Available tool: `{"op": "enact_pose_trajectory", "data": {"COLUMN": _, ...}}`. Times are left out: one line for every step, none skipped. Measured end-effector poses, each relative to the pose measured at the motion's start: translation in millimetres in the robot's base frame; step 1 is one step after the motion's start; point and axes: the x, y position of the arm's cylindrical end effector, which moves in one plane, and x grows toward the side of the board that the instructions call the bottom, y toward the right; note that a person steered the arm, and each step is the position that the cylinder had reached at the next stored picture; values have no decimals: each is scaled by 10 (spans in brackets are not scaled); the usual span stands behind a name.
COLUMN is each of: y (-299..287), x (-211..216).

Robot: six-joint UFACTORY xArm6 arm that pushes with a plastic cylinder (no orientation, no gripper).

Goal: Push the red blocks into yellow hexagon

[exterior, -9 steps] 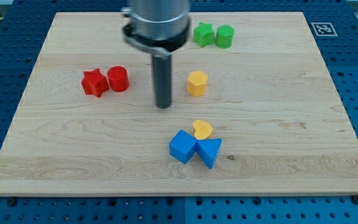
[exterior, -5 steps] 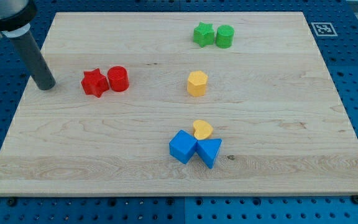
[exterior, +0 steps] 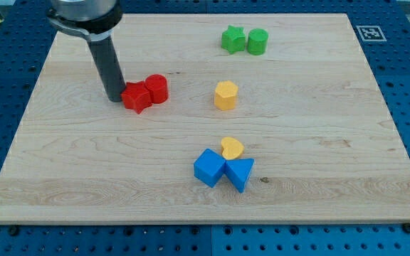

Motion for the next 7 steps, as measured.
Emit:
{"op": "enact_pose_trajectory", "data": {"y": 178, "x": 0}}
{"op": "enact_pose_trajectory", "data": {"y": 382, "x": 0}}
{"op": "enact_pose_trajectory", "data": {"y": 606, "x": 0}}
{"op": "enact_pose_trajectory", "data": {"y": 807, "x": 0}}
{"op": "enact_pose_trajectory", "data": {"y": 679, "x": 0}}
{"op": "enact_pose_trajectory", "data": {"y": 99, "x": -302}}
{"op": "enact_pose_trajectory", "data": {"y": -42, "x": -1082}}
